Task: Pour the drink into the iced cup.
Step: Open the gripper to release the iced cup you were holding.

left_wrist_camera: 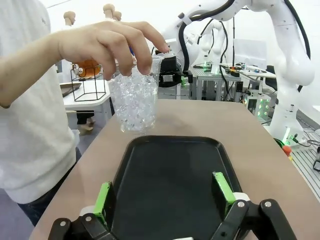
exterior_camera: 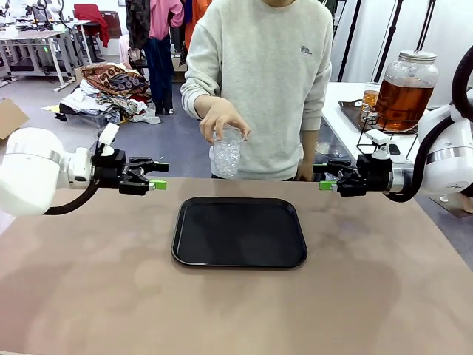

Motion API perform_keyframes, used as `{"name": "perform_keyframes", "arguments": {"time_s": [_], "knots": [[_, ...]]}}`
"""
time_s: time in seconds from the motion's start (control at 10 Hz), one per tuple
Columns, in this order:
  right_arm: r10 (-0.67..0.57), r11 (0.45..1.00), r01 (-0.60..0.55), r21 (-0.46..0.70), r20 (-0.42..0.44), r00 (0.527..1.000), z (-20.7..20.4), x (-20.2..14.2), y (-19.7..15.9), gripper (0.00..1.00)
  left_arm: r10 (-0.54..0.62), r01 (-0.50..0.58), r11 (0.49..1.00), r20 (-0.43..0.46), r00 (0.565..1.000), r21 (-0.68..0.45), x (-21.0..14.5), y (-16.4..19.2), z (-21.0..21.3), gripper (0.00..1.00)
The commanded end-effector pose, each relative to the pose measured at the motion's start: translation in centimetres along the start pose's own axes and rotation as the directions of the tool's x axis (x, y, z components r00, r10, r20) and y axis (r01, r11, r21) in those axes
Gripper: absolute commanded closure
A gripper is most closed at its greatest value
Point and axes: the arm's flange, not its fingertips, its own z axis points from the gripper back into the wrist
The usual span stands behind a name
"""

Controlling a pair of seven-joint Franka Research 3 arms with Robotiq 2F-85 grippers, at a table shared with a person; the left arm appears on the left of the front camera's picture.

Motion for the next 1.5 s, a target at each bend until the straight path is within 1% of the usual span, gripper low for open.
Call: {"name": "perform_keyframes", "arguments": {"time_s": [0.0, 1.4], "knots": [[-0.001, 1.0, 0.001, 0.002, -0.003, 1.0, -0.17, 0.29, -0.09, 0.0, -0.008, 0.008, 1.0, -0.008, 1.0, -0.025, 0.55, 0.2, -0.88, 0.0], [-0.001, 1.0, 0.001, 0.002, -0.003, 1.0, -0.17, 0.29, -0.09, 0.0, -0.008, 0.008, 1.0, -0.008, 1.0, -0.025, 0.55, 0.2, -0.88, 0.0]]}}
